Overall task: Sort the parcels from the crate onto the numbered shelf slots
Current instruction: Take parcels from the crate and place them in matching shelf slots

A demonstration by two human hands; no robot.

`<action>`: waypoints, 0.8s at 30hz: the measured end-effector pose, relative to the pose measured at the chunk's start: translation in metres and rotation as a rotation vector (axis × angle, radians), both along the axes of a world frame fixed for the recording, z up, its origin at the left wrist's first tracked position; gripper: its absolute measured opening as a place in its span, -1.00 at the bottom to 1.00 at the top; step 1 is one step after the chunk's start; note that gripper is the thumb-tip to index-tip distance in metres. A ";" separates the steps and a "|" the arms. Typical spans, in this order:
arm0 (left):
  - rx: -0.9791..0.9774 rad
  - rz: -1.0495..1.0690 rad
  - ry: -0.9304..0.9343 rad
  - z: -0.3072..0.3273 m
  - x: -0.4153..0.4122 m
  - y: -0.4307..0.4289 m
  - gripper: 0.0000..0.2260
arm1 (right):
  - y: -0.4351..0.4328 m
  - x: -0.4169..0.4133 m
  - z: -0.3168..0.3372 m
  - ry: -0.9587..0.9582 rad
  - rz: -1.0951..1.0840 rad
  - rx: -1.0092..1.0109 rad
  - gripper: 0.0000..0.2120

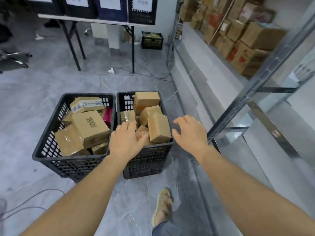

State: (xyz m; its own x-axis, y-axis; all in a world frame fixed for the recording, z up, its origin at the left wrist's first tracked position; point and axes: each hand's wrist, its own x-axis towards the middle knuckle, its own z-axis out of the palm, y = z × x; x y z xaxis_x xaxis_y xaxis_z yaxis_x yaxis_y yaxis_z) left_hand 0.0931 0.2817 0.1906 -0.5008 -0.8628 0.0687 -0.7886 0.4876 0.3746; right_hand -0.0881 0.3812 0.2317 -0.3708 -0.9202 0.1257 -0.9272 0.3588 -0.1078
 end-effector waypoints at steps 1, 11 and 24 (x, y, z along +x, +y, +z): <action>0.012 0.010 -0.003 -0.004 -0.007 -0.009 -0.44 | -0.011 -0.008 -0.004 -0.008 0.009 0.006 -0.70; 0.122 0.116 -0.075 -0.033 -0.100 -0.092 -0.45 | -0.123 -0.103 -0.044 -0.116 0.069 0.092 -0.71; 0.462 0.148 -0.077 -0.118 -0.156 -0.123 -0.44 | -0.165 -0.157 -0.150 -0.259 -0.023 0.260 -0.68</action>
